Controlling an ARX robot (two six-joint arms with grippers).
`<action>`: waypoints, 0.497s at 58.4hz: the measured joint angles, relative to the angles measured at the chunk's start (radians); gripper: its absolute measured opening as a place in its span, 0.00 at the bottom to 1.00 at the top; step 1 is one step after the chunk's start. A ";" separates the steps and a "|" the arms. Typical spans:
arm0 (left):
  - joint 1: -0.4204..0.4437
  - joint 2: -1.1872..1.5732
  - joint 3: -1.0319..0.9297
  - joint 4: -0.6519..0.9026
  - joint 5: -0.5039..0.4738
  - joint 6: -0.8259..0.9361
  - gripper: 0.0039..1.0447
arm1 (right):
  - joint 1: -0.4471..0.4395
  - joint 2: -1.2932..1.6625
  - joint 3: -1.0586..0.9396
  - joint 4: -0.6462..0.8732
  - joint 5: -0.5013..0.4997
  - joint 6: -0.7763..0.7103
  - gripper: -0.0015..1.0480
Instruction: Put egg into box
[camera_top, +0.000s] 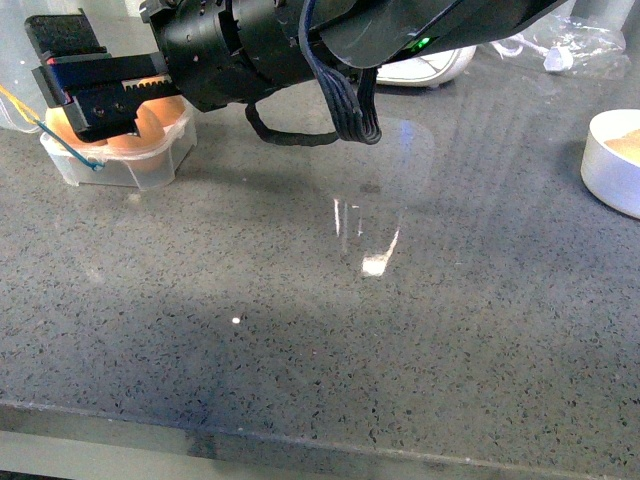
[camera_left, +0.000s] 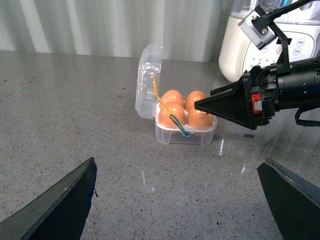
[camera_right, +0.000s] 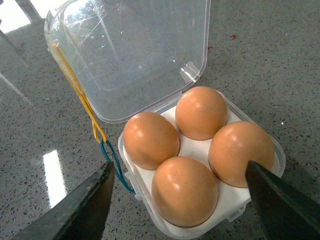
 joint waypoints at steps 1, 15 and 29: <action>0.000 0.000 0.000 0.000 0.000 0.000 0.94 | 0.000 0.000 0.000 0.000 0.000 0.000 0.88; 0.000 0.000 0.000 0.000 0.000 0.000 0.94 | -0.006 -0.052 -0.028 0.020 0.000 0.005 0.93; 0.000 0.000 0.000 0.000 0.000 0.000 0.94 | -0.076 -0.248 -0.181 0.086 0.045 0.028 0.93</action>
